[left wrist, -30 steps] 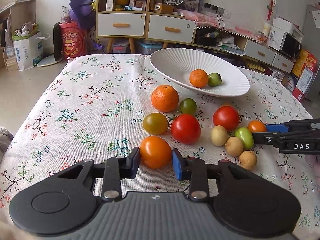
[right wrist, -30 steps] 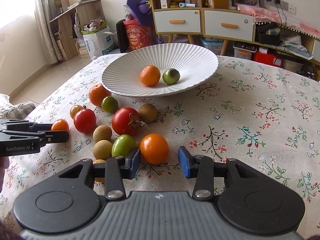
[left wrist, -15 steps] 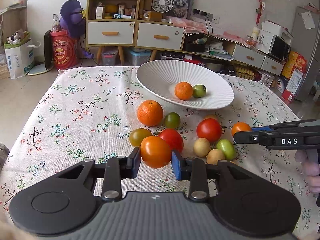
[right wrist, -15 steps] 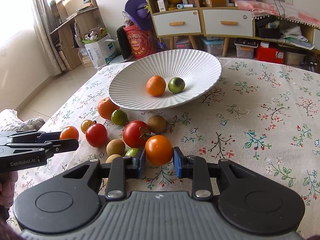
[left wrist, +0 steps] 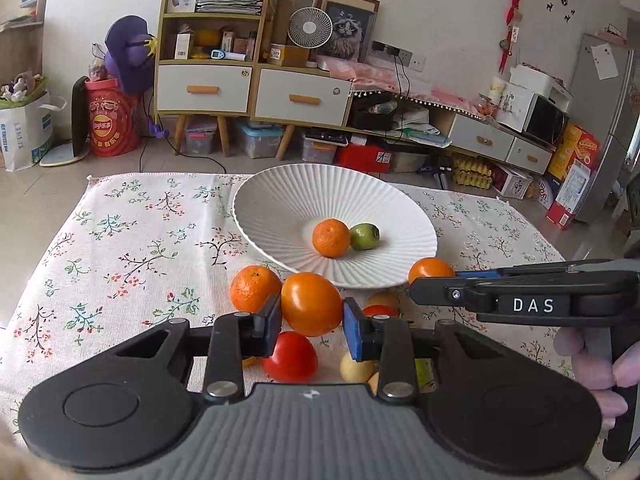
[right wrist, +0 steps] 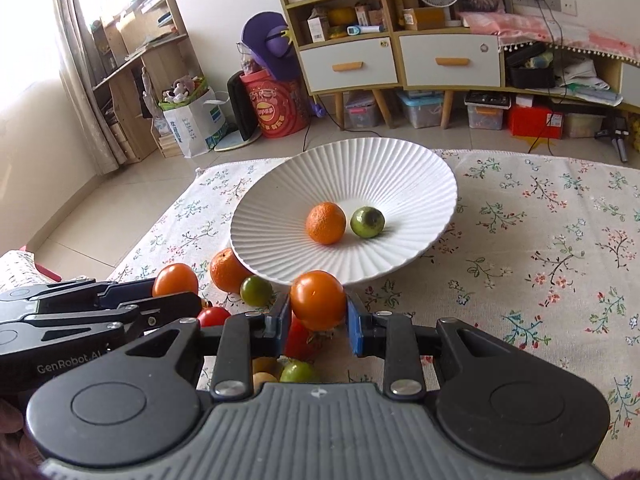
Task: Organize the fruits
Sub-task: 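Carry both orange tomatoes into the white bowl and open both grippers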
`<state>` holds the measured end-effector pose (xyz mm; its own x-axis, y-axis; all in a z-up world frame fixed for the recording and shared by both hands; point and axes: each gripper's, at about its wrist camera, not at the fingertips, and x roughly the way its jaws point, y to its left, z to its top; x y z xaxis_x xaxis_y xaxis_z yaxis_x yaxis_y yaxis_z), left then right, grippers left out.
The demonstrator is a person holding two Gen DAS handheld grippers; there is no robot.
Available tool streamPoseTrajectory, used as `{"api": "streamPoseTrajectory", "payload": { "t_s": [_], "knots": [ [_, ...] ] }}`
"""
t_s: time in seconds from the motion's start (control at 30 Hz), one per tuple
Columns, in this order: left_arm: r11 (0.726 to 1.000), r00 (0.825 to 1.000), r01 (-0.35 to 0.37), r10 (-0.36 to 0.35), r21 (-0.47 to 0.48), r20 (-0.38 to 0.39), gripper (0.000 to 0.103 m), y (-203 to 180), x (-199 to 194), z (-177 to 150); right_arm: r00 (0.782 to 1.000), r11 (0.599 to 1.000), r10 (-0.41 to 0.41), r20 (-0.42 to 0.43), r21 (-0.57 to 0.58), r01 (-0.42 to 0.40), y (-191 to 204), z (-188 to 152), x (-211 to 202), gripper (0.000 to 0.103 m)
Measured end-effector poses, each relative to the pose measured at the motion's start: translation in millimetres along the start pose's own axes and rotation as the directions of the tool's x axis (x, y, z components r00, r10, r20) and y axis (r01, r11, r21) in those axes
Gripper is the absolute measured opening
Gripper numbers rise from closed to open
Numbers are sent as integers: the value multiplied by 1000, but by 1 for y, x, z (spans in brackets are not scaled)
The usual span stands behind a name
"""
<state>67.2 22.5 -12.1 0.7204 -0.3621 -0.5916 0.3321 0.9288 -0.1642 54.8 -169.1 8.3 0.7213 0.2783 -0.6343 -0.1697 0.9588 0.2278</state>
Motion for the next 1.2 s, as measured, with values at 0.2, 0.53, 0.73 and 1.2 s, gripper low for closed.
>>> {"api": "streamPoseTrajectory", "payload": {
  "t_s": [0.2,0.53,0.73,1.2],
  "knots": [
    [999,999,38,-38,23,-10,23,-6,11,10,999,999,-26,20,31,25,-6,23,5,26],
    [967,984,166,-151,191,-92,23,-33,62,29,998,998,-59,1,-11,59,-22,44,39,26],
    [979,979,171,-156,111,-128,23,-30,86,32,998,998,-50,-26,-28,49,-26,53,55,26],
    [993,984,120,-115,24,-133,23,-21,101,38,998,999,10,-68,31,-8,-37,58,89,26]
  ]
}}
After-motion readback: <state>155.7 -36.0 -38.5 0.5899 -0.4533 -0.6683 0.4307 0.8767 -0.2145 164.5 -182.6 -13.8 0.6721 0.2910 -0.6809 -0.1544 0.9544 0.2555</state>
